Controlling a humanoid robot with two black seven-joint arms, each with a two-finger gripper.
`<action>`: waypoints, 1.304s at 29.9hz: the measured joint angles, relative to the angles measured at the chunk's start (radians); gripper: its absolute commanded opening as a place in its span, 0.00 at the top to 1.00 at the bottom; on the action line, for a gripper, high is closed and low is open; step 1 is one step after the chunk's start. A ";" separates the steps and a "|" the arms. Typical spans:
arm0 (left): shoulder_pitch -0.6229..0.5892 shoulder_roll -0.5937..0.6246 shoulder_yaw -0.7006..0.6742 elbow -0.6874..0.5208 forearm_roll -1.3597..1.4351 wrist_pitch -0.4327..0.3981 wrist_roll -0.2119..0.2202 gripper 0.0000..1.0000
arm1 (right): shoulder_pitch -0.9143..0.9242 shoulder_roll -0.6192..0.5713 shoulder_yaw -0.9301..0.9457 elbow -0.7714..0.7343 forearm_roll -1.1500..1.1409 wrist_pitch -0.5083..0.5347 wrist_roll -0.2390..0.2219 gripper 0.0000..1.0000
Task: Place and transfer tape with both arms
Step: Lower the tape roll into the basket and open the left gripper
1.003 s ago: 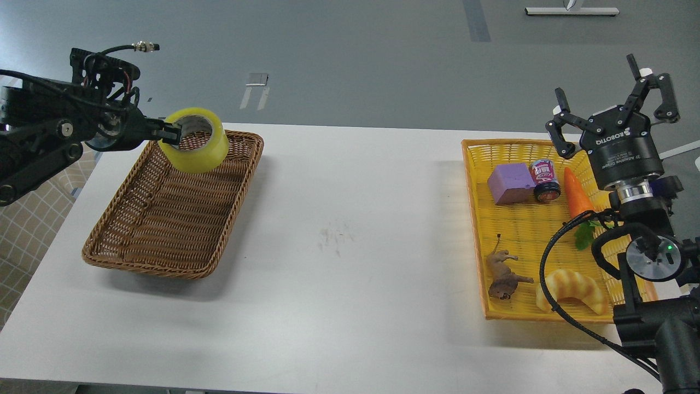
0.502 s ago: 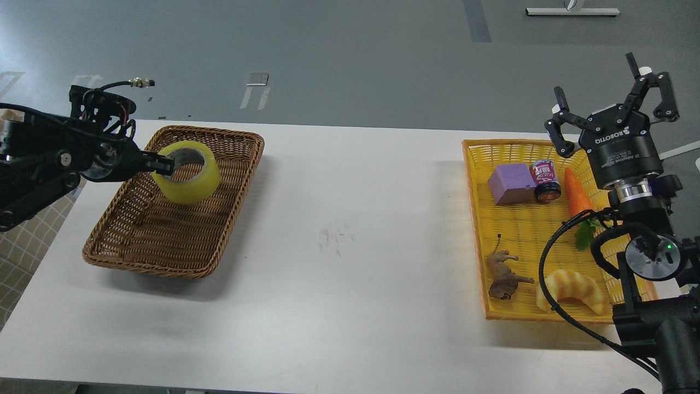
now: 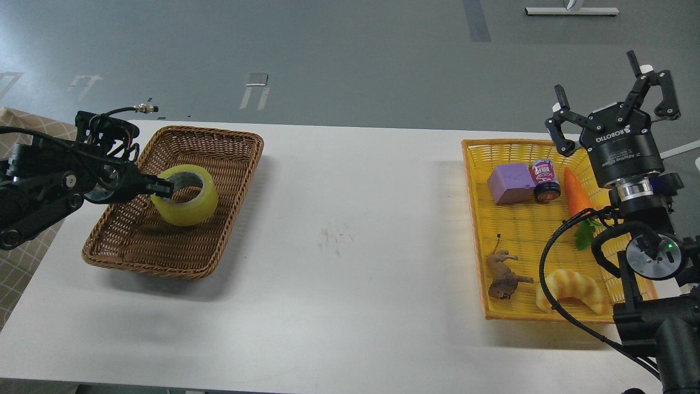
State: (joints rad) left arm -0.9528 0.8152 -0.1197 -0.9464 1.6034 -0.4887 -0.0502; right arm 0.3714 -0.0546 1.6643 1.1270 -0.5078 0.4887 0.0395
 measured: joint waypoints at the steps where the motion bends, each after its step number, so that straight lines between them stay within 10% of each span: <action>1: 0.001 0.000 0.000 0.000 0.000 0.000 0.000 1.00 | 0.000 0.000 0.000 0.000 0.000 0.000 0.000 0.00; 10: 0.022 0.004 0.000 0.000 0.001 0.000 0.002 0.98 | -0.006 0.001 0.000 0.004 0.000 0.000 -0.001 0.00; 15: 0.023 0.005 0.000 0.000 0.001 0.000 0.007 0.40 | -0.008 0.001 0.000 0.004 0.000 0.000 -0.001 0.00; 39: -0.179 0.089 -0.022 -0.033 -0.331 0.000 0.002 0.20 | -0.003 -0.002 0.002 0.007 0.000 0.000 -0.001 0.00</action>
State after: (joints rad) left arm -1.1318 0.9039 -0.1421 -0.9798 1.2723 -0.4887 -0.0486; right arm 0.3684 -0.0565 1.6662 1.1336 -0.5078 0.4887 0.0385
